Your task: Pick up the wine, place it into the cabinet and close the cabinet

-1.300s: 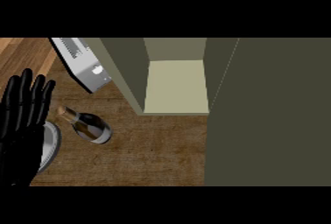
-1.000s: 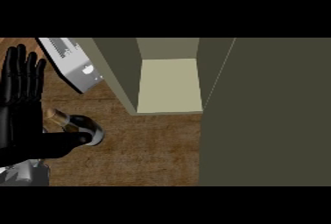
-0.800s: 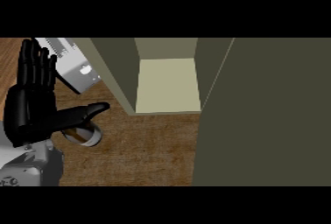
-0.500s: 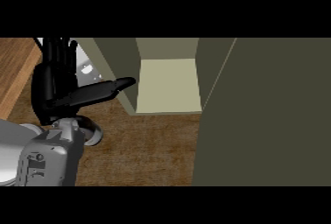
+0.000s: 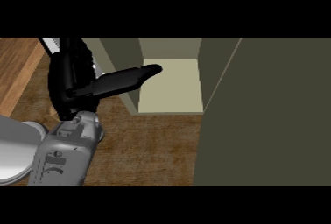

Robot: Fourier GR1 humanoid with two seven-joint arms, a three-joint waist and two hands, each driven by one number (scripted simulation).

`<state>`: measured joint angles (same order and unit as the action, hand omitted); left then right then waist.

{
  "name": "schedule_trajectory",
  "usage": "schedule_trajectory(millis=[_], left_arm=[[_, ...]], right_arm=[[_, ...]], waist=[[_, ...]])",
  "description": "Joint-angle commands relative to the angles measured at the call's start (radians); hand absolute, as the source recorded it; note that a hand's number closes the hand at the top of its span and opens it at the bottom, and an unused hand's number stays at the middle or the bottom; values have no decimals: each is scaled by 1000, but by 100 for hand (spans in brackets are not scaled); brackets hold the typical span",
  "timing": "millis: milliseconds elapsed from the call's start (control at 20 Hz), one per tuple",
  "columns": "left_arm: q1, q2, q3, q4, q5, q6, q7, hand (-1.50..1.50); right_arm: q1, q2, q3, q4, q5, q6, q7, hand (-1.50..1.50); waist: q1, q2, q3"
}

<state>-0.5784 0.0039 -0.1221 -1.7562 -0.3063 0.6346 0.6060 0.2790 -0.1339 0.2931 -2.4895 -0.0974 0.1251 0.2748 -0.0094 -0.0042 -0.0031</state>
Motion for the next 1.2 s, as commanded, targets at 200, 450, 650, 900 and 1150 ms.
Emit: schedule_trajectory(millis=[200,450,650,900,1150], left_arm=[[-131,-4,-94,30,-92,102,161,-150],[-111,-4,-89,-23,-145,107,203,-150],[-148,-3,-109,-25,-239,128,278,-150],[-118,10,-52,-83,-267,75,300,-150],[-121,-4,-82,-101,-363,85,408,-150]], right_arm=[[-4,11,55,-183,19,-61,139,-150],[21,-8,65,-235,2,-70,176,-150],[-27,-3,75,-219,21,-102,217,-150],[26,-49,29,-246,-28,-67,178,-150],[-53,-30,61,-270,5,-125,273,-150]], waist=[[-6,0,3],[-7,-2,3],[-3,-3,3],[-4,-2,4],[0,-3,3]])
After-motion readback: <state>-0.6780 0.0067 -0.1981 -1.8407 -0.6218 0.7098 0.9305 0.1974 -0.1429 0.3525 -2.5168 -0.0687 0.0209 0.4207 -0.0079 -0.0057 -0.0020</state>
